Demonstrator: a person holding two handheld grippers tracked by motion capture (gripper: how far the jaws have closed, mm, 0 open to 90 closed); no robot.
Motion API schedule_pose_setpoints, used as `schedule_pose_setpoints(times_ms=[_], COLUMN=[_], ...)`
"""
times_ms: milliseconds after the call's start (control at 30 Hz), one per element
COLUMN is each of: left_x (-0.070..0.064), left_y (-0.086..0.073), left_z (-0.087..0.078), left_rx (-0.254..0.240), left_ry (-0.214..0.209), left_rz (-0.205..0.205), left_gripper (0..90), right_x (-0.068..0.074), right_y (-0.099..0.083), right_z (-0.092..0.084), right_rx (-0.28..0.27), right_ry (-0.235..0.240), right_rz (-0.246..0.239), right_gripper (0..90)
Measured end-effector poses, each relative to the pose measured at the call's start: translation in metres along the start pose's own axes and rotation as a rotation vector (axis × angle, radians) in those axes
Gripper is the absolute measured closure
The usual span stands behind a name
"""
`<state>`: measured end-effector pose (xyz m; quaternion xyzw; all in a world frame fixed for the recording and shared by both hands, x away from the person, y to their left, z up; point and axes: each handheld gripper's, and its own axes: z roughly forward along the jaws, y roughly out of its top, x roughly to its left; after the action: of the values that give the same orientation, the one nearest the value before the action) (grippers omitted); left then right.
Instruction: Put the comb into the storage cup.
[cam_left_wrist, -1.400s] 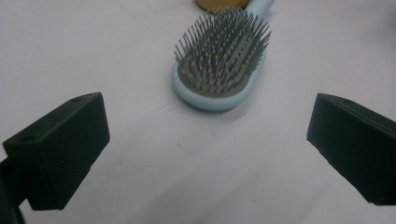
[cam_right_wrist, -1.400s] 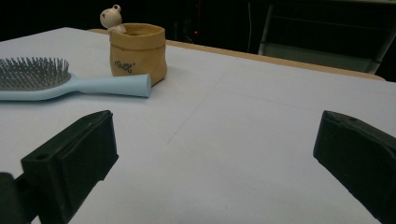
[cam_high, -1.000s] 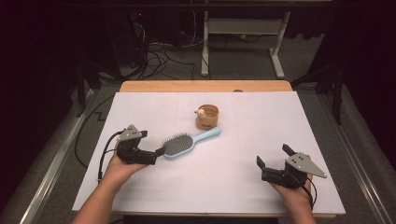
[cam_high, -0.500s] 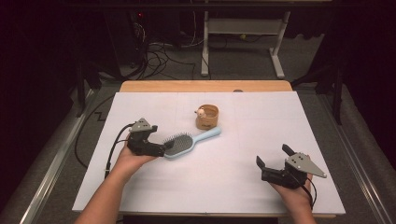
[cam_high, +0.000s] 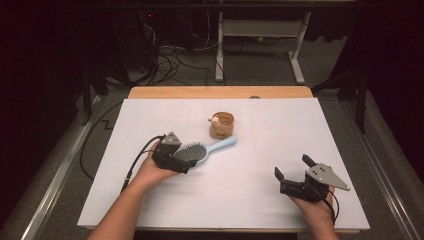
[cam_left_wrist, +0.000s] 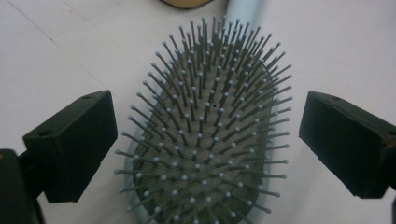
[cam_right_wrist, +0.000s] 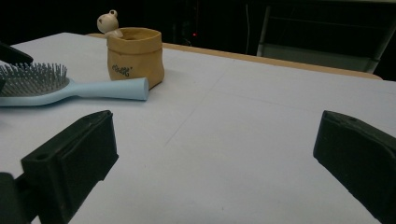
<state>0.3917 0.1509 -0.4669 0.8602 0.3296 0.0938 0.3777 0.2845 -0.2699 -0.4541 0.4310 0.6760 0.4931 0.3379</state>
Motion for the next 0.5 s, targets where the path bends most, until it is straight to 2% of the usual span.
schedule_pose_setpoints(times_ms=[133, 233, 367, 500], left_x=[-0.001, -0.001, 0.000, 0.001], left_y=[-0.002, -0.003, -0.004, -0.004], left_z=[0.006, 0.010, 0.012, 0.014], left_rx=[0.032, 0.049, 0.052, 0.045], left_ry=[-0.004, 0.009, 0.018, 0.007], left_rz=[0.005, 0.014, 0.024, 0.029], left_gripper=[6.8, 8.4, 11.2, 11.2], right_x=[0.000, 0.000, 0.000, 0.001], right_y=[0.000, 0.000, 0.000, -0.001], right_z=[0.000, 0.001, 0.001, 0.002], right_rx=[0.000, 0.001, 0.004, 0.006], right_ry=[0.001, 0.003, 0.004, 0.005], right_rz=[-0.001, -0.003, -0.002, -0.002], right_gripper=[0.2, 0.1, 0.2, 0.2])
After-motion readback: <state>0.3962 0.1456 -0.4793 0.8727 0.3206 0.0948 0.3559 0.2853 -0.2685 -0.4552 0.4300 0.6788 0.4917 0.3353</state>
